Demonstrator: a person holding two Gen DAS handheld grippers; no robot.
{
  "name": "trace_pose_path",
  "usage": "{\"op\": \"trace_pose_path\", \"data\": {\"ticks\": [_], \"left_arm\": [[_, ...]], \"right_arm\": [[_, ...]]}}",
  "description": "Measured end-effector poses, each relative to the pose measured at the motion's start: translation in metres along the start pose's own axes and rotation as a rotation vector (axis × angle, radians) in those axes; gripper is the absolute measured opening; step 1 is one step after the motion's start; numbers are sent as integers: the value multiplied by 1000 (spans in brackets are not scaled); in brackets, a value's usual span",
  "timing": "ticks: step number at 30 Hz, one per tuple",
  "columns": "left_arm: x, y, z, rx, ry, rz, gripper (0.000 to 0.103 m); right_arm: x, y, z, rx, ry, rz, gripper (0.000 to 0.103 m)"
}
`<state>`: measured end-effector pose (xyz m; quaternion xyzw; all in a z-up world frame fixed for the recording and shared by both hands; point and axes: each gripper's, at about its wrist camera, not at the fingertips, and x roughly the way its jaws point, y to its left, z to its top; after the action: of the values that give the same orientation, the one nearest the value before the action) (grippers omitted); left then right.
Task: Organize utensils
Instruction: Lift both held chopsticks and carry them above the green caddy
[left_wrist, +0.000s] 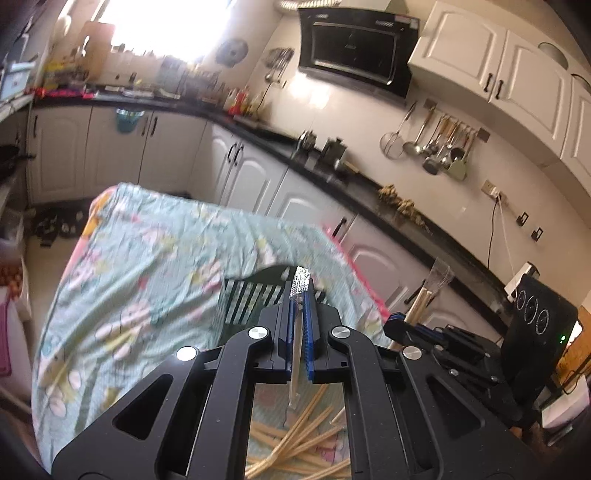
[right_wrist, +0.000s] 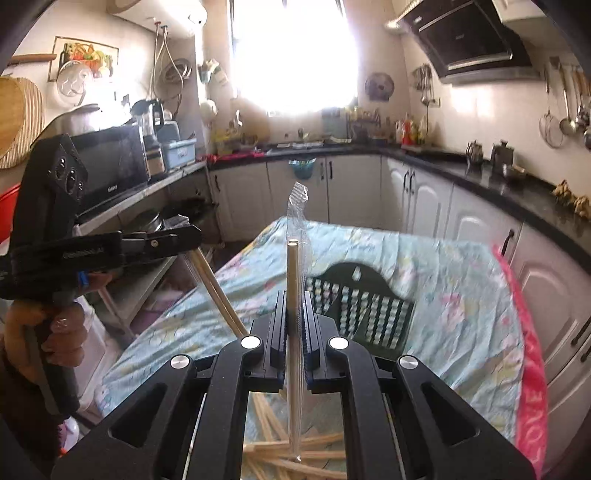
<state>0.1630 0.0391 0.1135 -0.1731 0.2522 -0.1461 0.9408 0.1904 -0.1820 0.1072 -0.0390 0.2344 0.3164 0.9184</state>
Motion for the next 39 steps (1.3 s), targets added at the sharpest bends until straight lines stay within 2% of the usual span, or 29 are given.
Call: {"op": "trace_pose_path", "data": {"ticks": [9, 17, 25, 39], "left_arm": [[-14, -20, 49, 42, -129, 15, 2], [-11, -23, 80, 95, -197, 96, 2], [8, -12, 78, 113, -203, 160, 2], [47, 14, 46, 86, -143, 174, 2]], "right_arm": [[-11, -23, 38, 9, -147, -38, 7], [2, -44, 65, -3, -221, -91, 7], [29, -65, 66, 2, -246, -148, 7], [81, -82, 32, 33, -186, -202, 8]]}}
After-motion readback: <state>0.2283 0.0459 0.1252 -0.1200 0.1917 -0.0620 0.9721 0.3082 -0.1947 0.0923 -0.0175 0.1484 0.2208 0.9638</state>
